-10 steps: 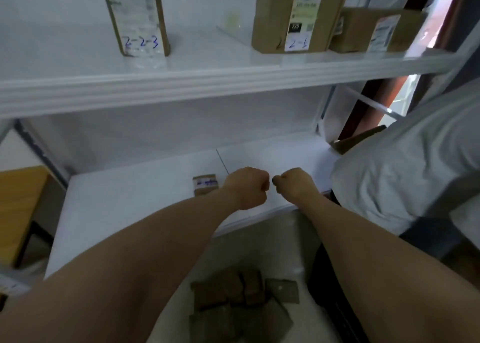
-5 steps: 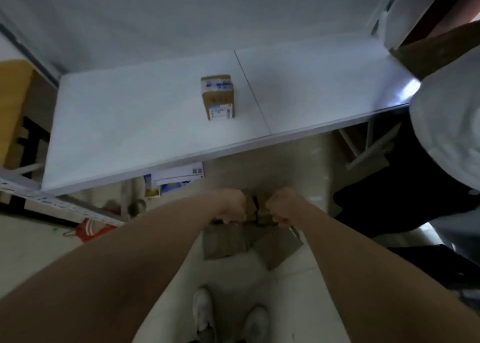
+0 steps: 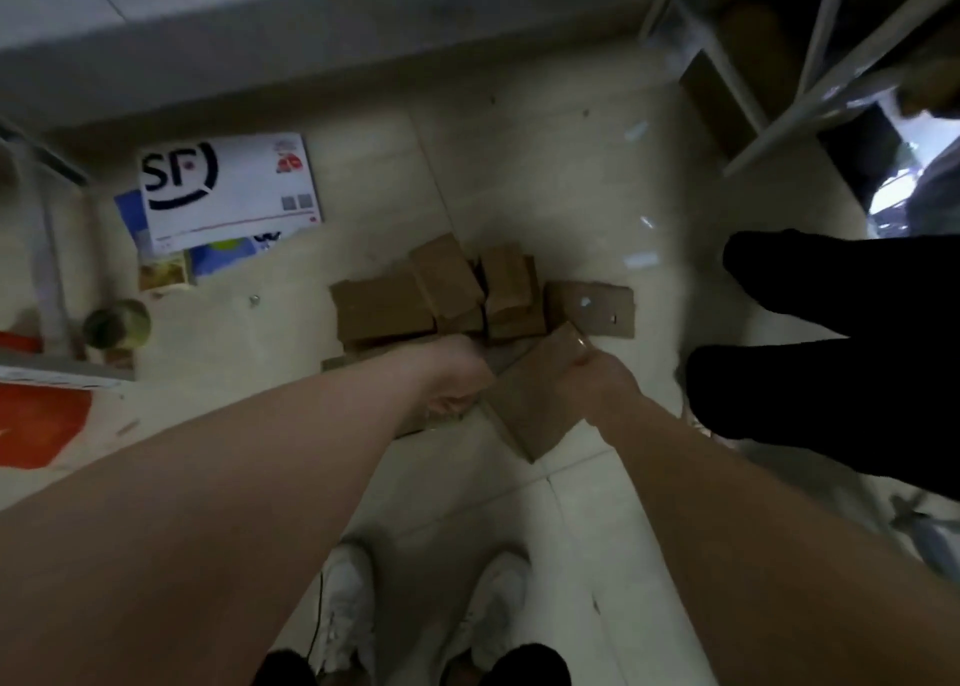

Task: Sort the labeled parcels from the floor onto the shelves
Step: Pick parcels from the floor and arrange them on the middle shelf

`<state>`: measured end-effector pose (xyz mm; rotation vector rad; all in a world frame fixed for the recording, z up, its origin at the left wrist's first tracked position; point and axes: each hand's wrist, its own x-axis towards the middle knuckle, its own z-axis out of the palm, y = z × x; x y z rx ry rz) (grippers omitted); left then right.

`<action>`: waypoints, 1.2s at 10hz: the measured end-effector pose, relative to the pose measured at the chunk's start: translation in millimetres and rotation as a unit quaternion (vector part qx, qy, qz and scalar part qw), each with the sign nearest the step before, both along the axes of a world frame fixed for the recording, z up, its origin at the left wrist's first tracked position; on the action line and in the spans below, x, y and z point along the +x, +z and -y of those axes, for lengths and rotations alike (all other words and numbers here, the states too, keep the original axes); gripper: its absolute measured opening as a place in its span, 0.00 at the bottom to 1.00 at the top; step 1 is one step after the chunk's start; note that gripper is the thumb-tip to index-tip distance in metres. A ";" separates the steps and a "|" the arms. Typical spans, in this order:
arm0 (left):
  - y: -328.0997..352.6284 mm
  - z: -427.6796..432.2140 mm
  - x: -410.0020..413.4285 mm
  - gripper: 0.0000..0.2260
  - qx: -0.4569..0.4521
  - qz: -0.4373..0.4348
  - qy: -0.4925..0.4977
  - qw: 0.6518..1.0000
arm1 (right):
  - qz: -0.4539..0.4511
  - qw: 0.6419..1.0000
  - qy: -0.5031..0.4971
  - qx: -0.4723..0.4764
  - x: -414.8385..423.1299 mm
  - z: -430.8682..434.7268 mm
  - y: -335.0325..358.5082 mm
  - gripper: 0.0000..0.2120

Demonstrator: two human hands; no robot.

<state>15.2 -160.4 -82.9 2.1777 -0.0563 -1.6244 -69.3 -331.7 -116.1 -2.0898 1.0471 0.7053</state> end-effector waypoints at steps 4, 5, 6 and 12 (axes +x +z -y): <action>-199.1 66.3 -20.9 0.20 0.038 -0.102 0.238 0.965 | -0.031 0.994 -0.062 -0.081 36.4 61.7 -177.3 0.26; -221.3 76.3 -17.8 0.15 0.038 -0.142 0.364 0.920 | -0.047 0.996 -0.063 -0.039 42.2 76.4 -206.6 0.31; -220.0 83.2 -19.1 0.14 0.025 -0.182 0.462 0.868 | -0.070 0.992 -0.102 -0.038 44.5 83.7 -210.6 0.34; 200.0 106.4 -10.3 0.27 -0.005 -0.126 0.448 0.885 | 0.067 0.943 -0.325 0.028 -24.9 104.4 242.6 0.57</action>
